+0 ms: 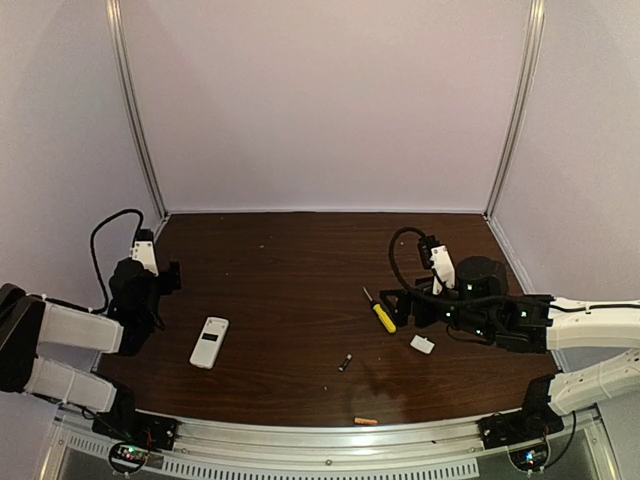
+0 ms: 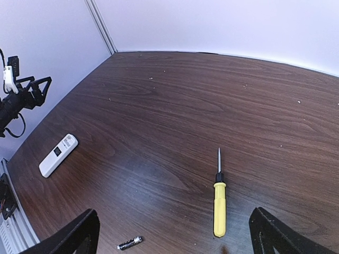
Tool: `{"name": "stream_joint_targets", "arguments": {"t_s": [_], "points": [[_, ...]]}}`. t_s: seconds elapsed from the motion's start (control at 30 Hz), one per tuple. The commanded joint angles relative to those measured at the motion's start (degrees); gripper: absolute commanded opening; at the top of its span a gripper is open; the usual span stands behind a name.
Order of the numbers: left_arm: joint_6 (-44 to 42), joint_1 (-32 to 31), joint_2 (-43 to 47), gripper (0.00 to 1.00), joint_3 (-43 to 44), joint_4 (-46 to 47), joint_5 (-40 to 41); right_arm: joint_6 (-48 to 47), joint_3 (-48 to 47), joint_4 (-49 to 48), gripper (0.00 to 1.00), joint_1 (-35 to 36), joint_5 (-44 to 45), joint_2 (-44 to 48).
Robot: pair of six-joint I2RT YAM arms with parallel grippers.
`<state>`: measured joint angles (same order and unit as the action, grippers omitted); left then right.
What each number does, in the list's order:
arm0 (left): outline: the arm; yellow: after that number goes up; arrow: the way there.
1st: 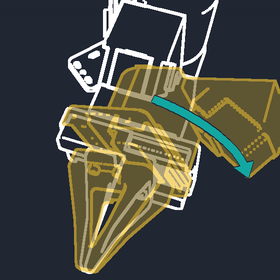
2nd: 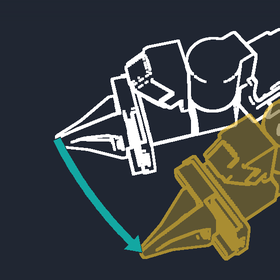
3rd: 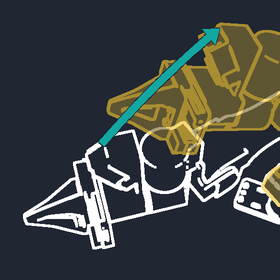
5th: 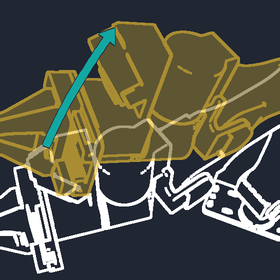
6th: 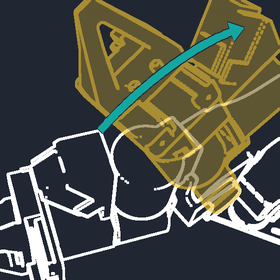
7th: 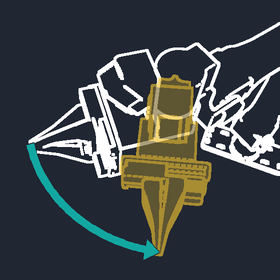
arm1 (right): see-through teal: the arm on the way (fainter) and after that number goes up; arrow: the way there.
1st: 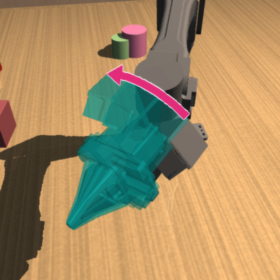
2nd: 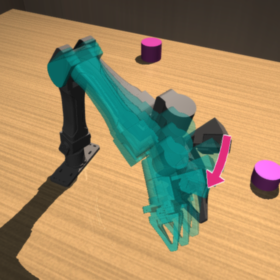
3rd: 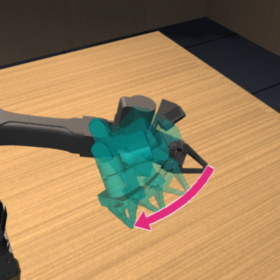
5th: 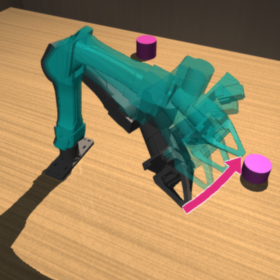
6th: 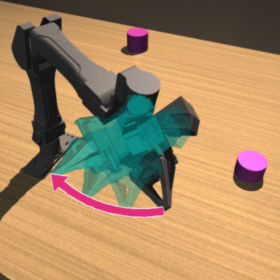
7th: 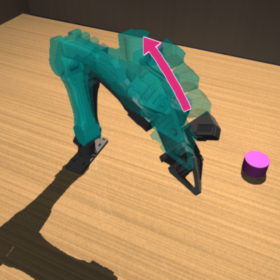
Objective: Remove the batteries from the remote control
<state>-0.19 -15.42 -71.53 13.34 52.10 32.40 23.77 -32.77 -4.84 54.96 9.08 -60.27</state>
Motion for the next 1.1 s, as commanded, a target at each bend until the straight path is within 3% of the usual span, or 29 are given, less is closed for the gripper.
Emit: {"name": "stream_joint_targets", "arguments": {"t_s": [0.0, 0.3, 0.4, 0.6, 0.67, 0.9, 1.07], "points": [[-4.6, 0.7, -4.5, 0.97, 0.5, 11.6, -1.1, -1.1, -1.5, 1.6, 1.00, 0.3, 2.1, 0.1], [-7.0, 5.0, -12.3, 0.97, -1.7, 21.5, -11.6, -3.8, 1.8, -3.2, 1.00, 0.3, 8.7, 1.5], [-6.8, 6.0, -16.2, 0.97, -1.5, 25.9, -11.5, -3.0, 2.4, -3.6, 1.00, 0.3, 12.9, 2.1], [-0.6, 12.6, -18.6, 0.97, -0.5, 23.9, -21.3, -6.7, 3.7, -6.2, 1.00, 0.3, 16.5, 4.1], [-0.1, 13.0, -17.7, 0.97, 0.6, 19.4, -21.5, -8.3, 5.8, -9.3, 1.00, 0.3, 19.3, 5.0], [-0.1, 13.0, -18.3, 0.97, 1.2, 19.7, -20.3, -13.6, 12.1, -19.8, 1.00, 0.0, 34.0, 9.1], [-0.1, 13.0, -18.6, 0.98, 1.1, 20.7, -20.5, -18.4, 10.7, -20.1, 1.00, -3.9, 39.7, 9.5]]}}
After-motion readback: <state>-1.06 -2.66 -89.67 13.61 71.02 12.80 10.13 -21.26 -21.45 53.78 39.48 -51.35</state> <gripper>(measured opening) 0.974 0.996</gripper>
